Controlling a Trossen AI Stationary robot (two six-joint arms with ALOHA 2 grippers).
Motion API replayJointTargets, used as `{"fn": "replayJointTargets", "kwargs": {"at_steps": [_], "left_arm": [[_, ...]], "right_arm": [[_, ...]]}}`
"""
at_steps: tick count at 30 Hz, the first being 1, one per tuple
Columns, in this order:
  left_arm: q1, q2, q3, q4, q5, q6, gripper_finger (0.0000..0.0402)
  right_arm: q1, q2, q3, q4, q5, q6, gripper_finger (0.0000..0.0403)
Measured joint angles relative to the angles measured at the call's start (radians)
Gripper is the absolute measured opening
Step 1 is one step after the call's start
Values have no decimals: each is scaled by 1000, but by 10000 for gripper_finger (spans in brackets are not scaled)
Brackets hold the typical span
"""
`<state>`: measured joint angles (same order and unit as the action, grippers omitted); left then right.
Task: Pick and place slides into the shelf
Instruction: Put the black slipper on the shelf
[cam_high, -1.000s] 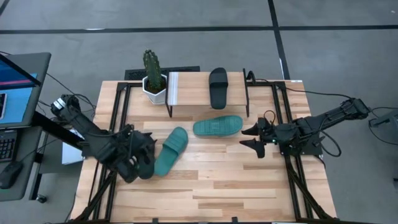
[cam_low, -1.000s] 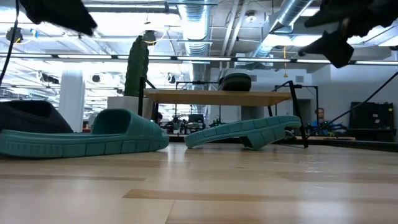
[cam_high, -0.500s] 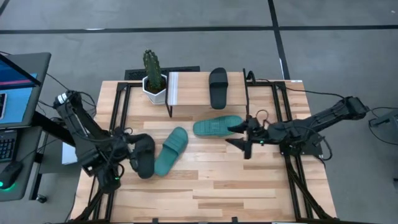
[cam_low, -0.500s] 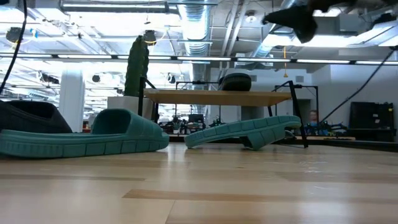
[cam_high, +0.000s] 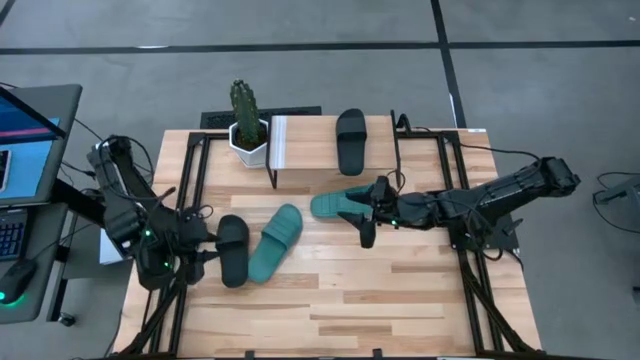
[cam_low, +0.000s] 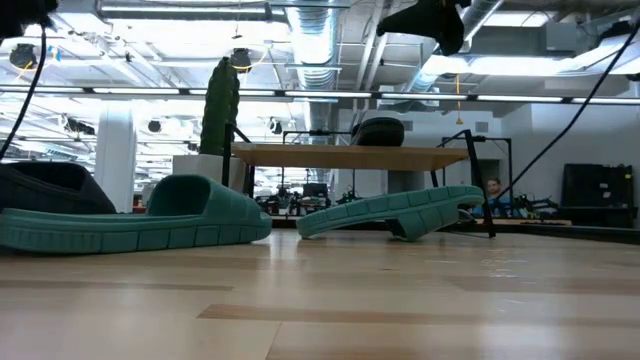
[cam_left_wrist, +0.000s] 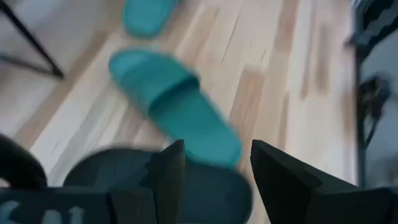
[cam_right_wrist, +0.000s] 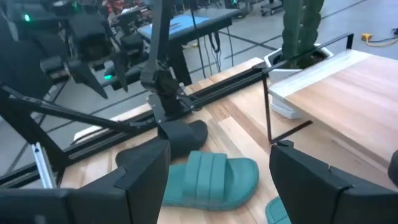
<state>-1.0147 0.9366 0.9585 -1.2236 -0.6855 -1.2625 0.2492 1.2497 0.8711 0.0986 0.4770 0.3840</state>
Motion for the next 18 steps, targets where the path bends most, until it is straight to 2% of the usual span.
{"fn": "replayJointTargets", "kwargs": {"at_steps": [3, 6, 11, 15, 18], "left_arm": [[12, 23, 0, -59, 81, -16, 174], [16, 57, 0, -41, 156, -18, 174], [14, 151, 0, 108, 232, 1, 174], [15, 273, 0, 238, 298, 123, 174], [16, 378, 0, 267, 345, 174, 174]], "right_arm": [[-4, -1, 0, -9, 0, 0, 260], [-3, -4, 0, -14, 0, 0, 260], [-3, -4, 0, -65, -3, 0, 260], [-3, -4, 0, -135, -4, 0, 260], [-2, -4, 0, -205, -4, 0, 260]]}}
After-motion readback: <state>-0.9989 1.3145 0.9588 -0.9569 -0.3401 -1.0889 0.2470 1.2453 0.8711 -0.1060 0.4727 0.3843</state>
